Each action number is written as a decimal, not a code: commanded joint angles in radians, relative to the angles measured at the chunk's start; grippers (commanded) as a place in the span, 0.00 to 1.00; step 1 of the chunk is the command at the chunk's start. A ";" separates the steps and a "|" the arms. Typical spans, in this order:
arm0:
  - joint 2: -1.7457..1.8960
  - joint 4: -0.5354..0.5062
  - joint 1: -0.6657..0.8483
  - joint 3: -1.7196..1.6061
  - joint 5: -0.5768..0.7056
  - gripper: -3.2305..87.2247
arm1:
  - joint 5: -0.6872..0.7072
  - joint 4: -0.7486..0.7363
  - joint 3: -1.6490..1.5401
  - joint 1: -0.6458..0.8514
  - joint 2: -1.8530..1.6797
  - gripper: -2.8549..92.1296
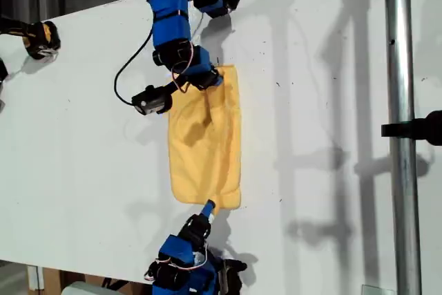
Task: Grasp corners of a towel and fold twice.
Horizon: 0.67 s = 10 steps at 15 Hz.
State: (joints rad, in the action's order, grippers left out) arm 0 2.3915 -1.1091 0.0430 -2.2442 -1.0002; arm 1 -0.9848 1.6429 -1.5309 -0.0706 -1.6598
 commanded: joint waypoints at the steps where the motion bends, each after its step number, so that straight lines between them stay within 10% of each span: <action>1: 0.052 -0.044 0.118 0.009 0.072 0.03 | 0.086 -0.021 0.002 0.117 -0.064 0.03; 10: 0.057 0.043 0.520 0.049 0.391 0.03 | 0.362 -0.202 0.020 0.569 -0.144 0.03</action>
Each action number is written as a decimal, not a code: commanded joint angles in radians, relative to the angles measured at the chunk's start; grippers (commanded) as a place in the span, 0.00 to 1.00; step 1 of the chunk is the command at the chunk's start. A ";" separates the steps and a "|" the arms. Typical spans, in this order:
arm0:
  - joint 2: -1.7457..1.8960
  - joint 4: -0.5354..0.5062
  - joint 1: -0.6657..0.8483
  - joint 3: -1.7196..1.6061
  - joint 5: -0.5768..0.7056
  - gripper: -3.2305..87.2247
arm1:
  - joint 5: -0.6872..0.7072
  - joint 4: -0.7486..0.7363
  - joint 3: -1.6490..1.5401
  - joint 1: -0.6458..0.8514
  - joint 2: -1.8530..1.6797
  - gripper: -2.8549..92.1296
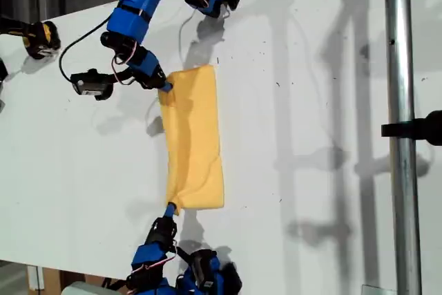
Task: Grasp corners of a towel and fold twice.
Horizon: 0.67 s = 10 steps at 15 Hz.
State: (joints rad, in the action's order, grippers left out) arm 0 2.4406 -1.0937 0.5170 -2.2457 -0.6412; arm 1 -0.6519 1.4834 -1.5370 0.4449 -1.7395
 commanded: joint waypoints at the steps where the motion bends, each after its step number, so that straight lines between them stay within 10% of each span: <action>1: 0.005 0.040 0.071 0.063 0.049 0.03 | 0.043 -0.074 0.029 0.091 -0.069 0.03; 10: 0.098 0.120 0.160 0.026 0.117 0.03 | 0.133 -0.227 -0.077 0.239 -0.272 0.03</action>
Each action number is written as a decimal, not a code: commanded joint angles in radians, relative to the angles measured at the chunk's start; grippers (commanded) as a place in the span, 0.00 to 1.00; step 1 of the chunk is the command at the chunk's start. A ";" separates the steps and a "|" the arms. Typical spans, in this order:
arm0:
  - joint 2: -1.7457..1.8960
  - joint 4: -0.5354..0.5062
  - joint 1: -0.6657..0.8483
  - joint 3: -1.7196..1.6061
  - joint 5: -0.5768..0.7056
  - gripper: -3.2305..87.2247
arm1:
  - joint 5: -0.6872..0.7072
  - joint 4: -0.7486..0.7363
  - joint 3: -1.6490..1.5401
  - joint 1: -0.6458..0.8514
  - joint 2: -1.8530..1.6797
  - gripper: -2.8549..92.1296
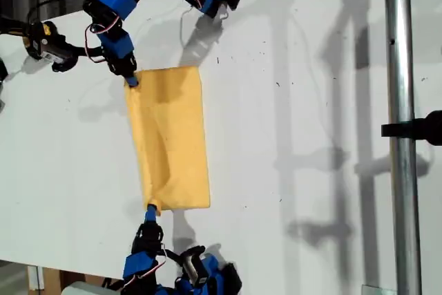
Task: Grasp corners of a towel and fold twice.
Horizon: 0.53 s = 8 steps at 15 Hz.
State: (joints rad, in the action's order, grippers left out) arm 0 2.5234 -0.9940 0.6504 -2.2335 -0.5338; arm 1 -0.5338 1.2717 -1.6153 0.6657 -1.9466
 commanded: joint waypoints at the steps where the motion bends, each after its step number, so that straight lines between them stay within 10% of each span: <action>1: 0.009 0.017 0.012 -0.003 -0.002 0.03 | 0.015 -0.011 -0.029 0.011 -0.061 0.03; 8: 0.057 0.028 -0.206 -0.213 -0.267 0.03 | -0.091 -0.012 -0.212 -0.161 0.052 0.03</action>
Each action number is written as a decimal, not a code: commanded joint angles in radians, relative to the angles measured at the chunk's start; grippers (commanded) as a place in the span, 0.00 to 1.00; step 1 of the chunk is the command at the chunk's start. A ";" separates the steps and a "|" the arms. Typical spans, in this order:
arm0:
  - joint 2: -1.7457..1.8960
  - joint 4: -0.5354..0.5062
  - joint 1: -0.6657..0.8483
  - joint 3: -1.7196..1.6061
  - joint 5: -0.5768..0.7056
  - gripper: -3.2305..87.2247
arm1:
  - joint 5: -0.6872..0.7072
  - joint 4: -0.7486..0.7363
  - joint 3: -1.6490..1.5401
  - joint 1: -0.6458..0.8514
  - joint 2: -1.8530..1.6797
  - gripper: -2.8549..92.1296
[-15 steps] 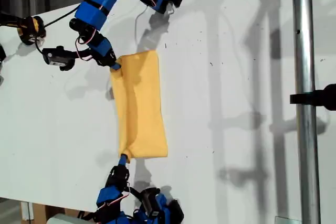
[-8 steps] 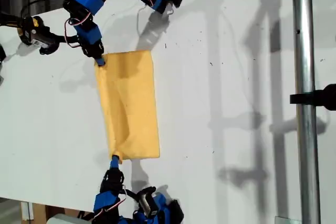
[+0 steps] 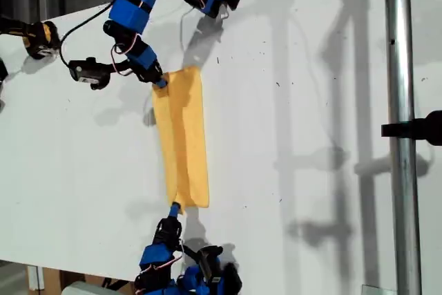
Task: Grasp corners of a towel and fold twice.
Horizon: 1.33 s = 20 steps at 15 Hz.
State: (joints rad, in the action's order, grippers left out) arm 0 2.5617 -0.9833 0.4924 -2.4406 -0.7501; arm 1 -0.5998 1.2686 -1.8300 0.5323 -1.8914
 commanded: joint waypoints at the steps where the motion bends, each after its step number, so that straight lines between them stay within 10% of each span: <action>1: 0.031 0.029 -0.078 -0.040 -0.092 0.03 | -0.051 -0.005 -0.020 -0.046 0.009 0.03; 13: -0.388 0.313 -0.132 -0.127 -0.330 0.03 | -0.206 -0.052 -0.158 -0.083 0.325 0.03; 20: -0.258 0.112 -0.210 -0.058 -0.373 0.22 | -0.244 0.201 -0.043 -0.095 0.255 0.26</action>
State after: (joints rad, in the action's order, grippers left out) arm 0 2.2212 -0.8145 0.3145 -2.5510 -1.1091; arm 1 -0.8314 1.3821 -1.9451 0.4433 -1.5570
